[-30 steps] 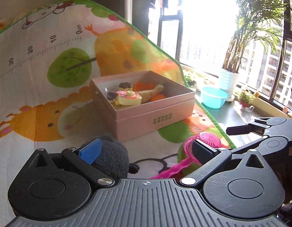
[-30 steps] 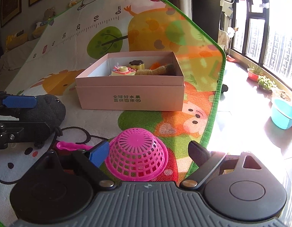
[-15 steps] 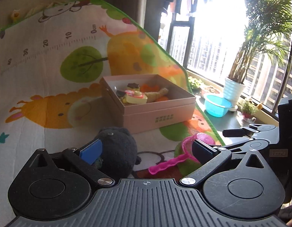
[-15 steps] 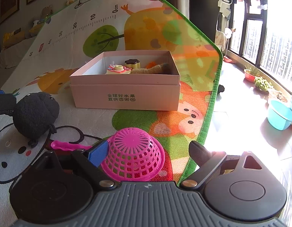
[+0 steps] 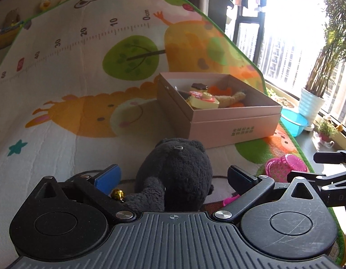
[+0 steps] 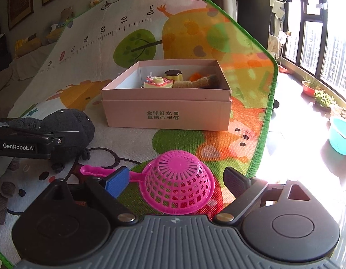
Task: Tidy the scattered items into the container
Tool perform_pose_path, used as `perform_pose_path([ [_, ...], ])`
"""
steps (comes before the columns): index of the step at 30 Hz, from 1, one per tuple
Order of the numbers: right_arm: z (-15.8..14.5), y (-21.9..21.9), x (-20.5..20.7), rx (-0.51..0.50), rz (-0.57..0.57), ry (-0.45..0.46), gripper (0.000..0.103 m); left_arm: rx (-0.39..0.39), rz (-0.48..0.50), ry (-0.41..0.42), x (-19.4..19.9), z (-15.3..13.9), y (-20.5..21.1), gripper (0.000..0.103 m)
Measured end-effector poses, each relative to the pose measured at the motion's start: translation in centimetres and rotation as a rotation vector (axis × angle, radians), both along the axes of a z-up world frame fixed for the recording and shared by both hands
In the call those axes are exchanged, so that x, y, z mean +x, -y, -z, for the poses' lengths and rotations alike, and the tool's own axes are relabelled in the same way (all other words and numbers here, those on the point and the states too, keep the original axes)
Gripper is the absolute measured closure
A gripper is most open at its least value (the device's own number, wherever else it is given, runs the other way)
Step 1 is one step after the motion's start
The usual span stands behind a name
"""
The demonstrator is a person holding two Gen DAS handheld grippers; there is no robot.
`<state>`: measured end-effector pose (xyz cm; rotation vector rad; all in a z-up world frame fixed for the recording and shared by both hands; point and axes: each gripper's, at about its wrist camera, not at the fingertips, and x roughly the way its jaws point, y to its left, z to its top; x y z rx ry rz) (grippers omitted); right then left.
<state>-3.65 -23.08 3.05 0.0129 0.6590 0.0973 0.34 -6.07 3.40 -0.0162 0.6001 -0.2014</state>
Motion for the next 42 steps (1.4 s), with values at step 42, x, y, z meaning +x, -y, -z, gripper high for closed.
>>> perform_pose_path([
  [42, -1.7, 3.1, -2.1, -0.034, -0.097, -0.016, 0.003, 0.009, 0.093, -0.117, -6.0, 0.0, -0.4, 0.011],
])
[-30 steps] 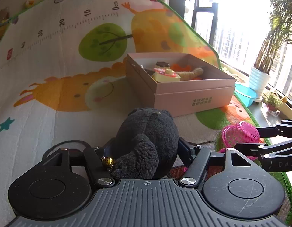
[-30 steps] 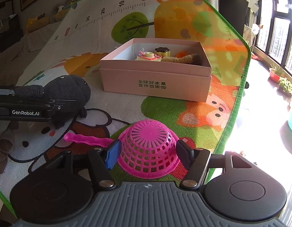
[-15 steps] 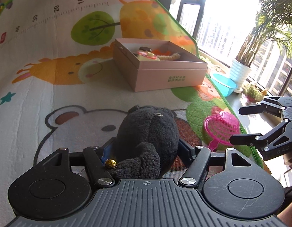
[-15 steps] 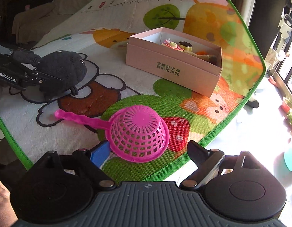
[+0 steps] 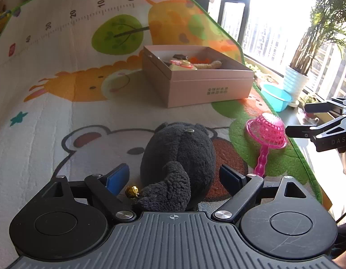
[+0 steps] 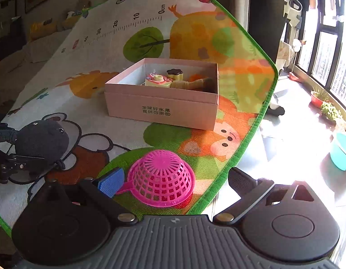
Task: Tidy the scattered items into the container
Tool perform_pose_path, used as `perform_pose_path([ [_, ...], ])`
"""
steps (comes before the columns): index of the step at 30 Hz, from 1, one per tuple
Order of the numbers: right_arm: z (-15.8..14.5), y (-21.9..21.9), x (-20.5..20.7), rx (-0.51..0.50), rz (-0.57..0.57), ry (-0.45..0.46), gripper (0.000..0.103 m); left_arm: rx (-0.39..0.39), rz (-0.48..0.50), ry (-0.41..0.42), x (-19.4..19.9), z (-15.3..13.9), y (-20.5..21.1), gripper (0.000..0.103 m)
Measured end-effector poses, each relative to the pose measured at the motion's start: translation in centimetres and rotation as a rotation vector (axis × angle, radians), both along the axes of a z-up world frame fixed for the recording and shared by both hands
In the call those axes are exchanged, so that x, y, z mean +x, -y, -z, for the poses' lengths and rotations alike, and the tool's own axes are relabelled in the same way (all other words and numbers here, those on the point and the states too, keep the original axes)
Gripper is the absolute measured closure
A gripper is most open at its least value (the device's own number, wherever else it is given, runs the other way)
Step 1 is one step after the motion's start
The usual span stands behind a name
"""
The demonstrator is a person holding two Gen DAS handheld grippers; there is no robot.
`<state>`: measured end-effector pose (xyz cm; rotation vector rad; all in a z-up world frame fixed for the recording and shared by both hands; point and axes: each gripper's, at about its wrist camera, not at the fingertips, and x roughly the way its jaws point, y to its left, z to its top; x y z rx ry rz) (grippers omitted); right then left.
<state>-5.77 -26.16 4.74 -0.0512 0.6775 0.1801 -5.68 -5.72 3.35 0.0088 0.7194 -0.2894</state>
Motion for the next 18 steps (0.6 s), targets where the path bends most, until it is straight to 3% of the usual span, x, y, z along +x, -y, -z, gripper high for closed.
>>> perform_pose_path([
  [5, 1.2, -2.0, 0.6, 0.043, 0.034, -0.018, 0.003, -0.024, 0.025, 0.016, 0.0, -0.2, 0.4, 0.008],
  [11, 2.1, -3.3, 1.4, 0.030, 0.090, -0.042, 0.004, 0.005, 0.026, 0.018, 0.5, 0.2, 1.5, 0.007],
  [18, 2.3, -3.2, 1.9, 0.013, 0.030, -0.044, 0.020, 0.014, 0.086, -0.001, 0.0, 0.5, 1.4, 0.006],
])
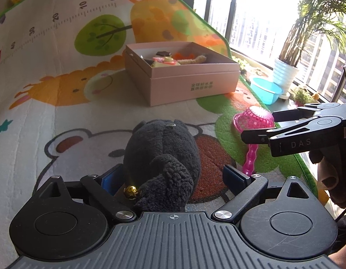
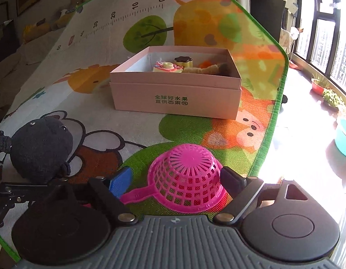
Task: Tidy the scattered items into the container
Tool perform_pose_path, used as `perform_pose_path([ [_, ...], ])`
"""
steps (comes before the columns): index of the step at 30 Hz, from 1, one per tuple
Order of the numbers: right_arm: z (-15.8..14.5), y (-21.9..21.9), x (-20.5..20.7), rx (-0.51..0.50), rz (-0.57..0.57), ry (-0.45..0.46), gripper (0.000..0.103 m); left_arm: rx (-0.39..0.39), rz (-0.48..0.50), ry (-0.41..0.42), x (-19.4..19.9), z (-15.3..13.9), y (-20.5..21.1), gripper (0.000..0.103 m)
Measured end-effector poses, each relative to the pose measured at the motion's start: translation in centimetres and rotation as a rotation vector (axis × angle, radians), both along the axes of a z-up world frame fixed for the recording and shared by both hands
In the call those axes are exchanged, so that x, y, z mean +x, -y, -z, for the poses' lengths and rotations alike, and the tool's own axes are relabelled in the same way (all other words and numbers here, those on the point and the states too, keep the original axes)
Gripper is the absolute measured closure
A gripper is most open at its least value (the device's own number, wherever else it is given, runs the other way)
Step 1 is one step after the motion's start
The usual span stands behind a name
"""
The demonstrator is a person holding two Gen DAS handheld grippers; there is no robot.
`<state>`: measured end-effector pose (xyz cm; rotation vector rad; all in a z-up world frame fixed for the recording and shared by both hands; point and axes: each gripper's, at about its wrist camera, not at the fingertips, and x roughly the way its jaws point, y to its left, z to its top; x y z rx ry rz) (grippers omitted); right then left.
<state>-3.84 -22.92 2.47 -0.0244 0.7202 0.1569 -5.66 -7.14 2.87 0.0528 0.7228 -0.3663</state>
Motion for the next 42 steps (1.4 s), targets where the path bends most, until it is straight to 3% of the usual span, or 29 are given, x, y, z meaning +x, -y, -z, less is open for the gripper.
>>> perform_pose_path([
  [6, 0.2, -0.2, 0.0, -0.009, -0.017, 0.000, 0.024, 0.011, -0.019, -0.015, -0.4, 0.6, -0.7, 0.006],
  [15, 0.4, 0.1, -0.3, -0.010, -0.010, 0.009, 0.024, 0.274, -0.109, 0.060, -1.2, -0.4, -4.0, 0.005],
  [18, 0.5, 0.1, -0.5, -0.017, -0.006, 0.015, 0.022, 0.323, -0.150, 0.069, -1.6, -0.8, -5.0, 0.005],
  [21, 0.6, 0.1, -0.8, -0.031, 0.001, 0.027, 0.017, 0.275, -0.190, 0.047, -2.4, -1.5, -6.0, 0.005],
  [26, 0.2, -0.1, -1.5, -0.044, 0.011, 0.066, 0.012, 0.035, -0.205, 0.067, -3.7, -3.9, -6.3, 0.003],
  [30, -0.4, -0.4, -2.5, -0.017, 0.003, 0.114, 0.003, -0.075, -0.288, 0.097, -1.9, -5.5, -6.3, 0.001],
  [36, 0.4, -1.6, -3.1, -0.003, -0.055, 0.094, 0.000, -0.142, -0.452, 0.096, 2.2, -5.1, -5.9, 0.001],
  [42, 0.8, -1.5, -2.8, 0.027, -0.051, 0.055, 0.000, -0.089, -0.425, 0.076, 2.7, -3.1, -3.9, 0.001],
])
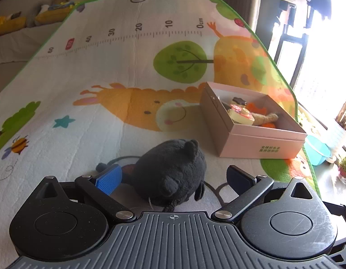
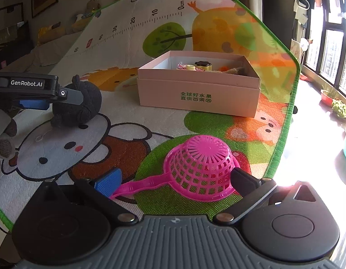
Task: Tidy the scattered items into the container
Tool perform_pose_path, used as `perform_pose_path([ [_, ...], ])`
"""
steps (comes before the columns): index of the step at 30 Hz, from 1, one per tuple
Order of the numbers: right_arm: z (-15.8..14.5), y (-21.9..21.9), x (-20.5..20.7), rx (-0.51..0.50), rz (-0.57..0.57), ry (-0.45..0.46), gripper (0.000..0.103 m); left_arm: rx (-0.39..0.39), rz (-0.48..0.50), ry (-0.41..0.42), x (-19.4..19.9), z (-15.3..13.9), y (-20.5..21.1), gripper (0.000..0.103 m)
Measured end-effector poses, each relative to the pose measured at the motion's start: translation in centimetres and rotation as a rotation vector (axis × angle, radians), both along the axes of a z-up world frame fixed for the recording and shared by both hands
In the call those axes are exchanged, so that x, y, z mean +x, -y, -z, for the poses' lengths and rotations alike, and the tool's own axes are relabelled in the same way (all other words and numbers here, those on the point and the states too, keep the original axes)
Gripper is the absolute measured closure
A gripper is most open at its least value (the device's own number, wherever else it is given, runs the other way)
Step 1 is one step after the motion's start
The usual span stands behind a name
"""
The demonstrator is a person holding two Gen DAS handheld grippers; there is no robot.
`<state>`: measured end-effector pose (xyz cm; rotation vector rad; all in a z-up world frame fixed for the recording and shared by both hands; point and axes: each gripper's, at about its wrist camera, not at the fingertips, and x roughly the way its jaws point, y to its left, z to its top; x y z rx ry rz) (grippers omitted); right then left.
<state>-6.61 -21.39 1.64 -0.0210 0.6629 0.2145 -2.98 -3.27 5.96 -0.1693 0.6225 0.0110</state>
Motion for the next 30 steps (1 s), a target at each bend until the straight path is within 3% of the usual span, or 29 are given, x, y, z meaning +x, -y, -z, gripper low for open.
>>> perform_pose_path([
  [9, 0.3, 0.1, 0.3, 0.019, 0.083, -0.042, 0.000, -0.030, -0.068, -0.021, 3.6, 1.4, 0.5, 0.001],
  [16, -0.1, 0.7, 0.8, 0.026, 0.047, -0.074, 0.000, 0.068, -0.036, -0.006, 4.9, 2.6, 1.0, 0.001],
  [18, -0.5, 1.1, 1.0, 0.032, 0.090, -0.056, 0.000, 0.073, -0.019, -0.018, 4.9, 3.1, 0.7, 0.002],
  [21, -0.6, 1.2, 1.8, 0.025, 0.114, -0.064, 0.000, 0.085, 0.004, -0.019, 4.5, 3.4, 0.1, 0.014],
  [23, -0.6, 1.1, 2.2, 0.021, 0.117, -0.074, 0.002, 0.092, 0.015, -0.013, 4.3, 3.3, 0.0, 0.015],
  [28, -0.3, 0.9, 2.8, -0.010, 0.112, -0.087, 0.020, 0.082, 0.051, -0.005, 3.5, 2.9, -0.1, 0.016],
  [30, -0.4, 0.9, 2.7, -0.013, 0.101, -0.087, 0.020, 0.075, 0.078, 0.002, 2.8, 2.4, 0.0, 0.016],
])
